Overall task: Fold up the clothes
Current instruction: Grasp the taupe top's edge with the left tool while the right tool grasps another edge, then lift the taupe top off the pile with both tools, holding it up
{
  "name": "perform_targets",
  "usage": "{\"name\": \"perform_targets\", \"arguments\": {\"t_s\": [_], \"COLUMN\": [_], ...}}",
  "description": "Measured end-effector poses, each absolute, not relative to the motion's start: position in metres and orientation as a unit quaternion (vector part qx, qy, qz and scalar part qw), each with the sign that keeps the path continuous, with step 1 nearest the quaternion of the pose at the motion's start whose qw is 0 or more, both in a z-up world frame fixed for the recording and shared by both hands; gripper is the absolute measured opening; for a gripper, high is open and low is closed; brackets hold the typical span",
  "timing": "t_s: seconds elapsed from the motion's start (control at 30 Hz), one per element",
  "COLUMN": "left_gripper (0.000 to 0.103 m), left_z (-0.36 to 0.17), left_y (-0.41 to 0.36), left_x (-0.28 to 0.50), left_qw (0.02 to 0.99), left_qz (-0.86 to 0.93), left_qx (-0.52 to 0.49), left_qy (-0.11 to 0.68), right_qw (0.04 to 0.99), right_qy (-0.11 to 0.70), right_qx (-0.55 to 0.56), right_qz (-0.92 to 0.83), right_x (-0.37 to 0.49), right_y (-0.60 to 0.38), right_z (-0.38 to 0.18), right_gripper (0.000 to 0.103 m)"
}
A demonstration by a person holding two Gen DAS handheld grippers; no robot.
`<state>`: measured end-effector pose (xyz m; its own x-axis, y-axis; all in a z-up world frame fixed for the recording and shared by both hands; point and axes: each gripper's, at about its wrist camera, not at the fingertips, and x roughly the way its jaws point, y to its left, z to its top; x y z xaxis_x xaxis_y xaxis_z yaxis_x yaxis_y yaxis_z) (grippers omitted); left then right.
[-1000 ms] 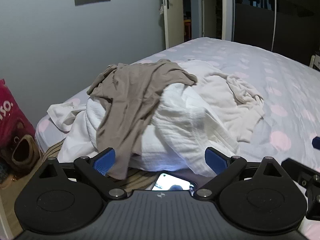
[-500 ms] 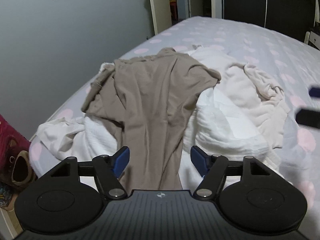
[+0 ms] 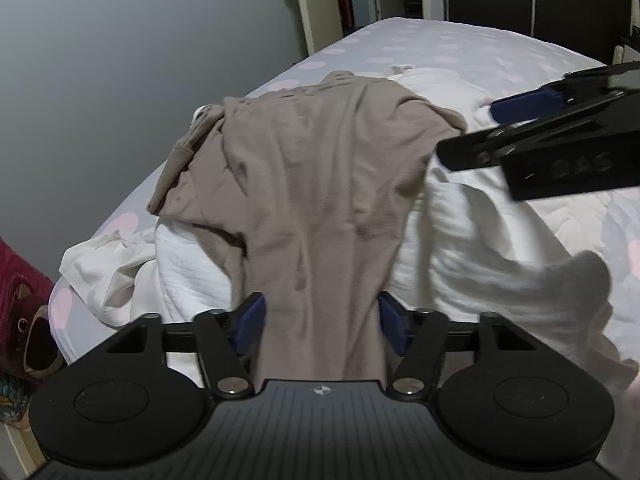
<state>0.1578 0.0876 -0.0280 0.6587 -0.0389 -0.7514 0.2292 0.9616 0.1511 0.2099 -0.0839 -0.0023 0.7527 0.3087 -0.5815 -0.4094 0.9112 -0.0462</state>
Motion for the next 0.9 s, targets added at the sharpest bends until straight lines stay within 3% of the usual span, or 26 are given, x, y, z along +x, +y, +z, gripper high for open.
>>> {"name": "perform_targets", "arguments": {"t_s": [0.13,0.17,0.2,0.3,0.4,0.57,0.67,0.9], "left_gripper": [0.030,0.027,0.025,0.015,0.010,0.008,0.007,0.000], "left_z": [-0.019,-0.017,-0.015,-0.009,0.002,0.040,0.065,0.110], "left_y": [0.094,0.094,0.094,0.094,0.094,0.084,0.080,0.072], "left_x": [0.163,0.164,0.165,0.165,0.162,0.152,0.140,0.098], "left_qw": [0.905,0.906,0.907,0.911,0.917,0.937,0.945,0.958], "left_qz": [-0.091,-0.094,-0.097,-0.101,-0.106,-0.116,-0.131,-0.176], "left_qx": [0.090,0.087,0.084,0.080,0.065,0.053,0.033,-0.011], "left_qy": [0.406,0.404,0.401,0.393,0.380,0.327,0.299,0.226], "right_qw": [0.921,0.918,0.916,0.916,0.922,0.943,0.956,0.970], "right_qy": [0.318,0.325,0.333,0.339,0.328,0.272,0.236,0.171], "right_qx": [-0.103,-0.098,-0.094,-0.082,-0.081,-0.086,-0.085,-0.112], "right_qz": [0.203,0.202,0.202,0.196,0.190,0.169,0.151,0.128], "right_x": [0.229,0.233,0.236,0.241,0.234,0.210,0.193,0.140], "right_y": [-0.064,-0.062,-0.060,-0.057,-0.058,-0.066,-0.076,-0.102], "right_z": [-0.015,-0.018,-0.020,-0.020,-0.009,0.027,0.056,0.128], "right_gripper": [0.069,0.061,0.044,0.026,0.016,0.009,0.000,0.000]}}
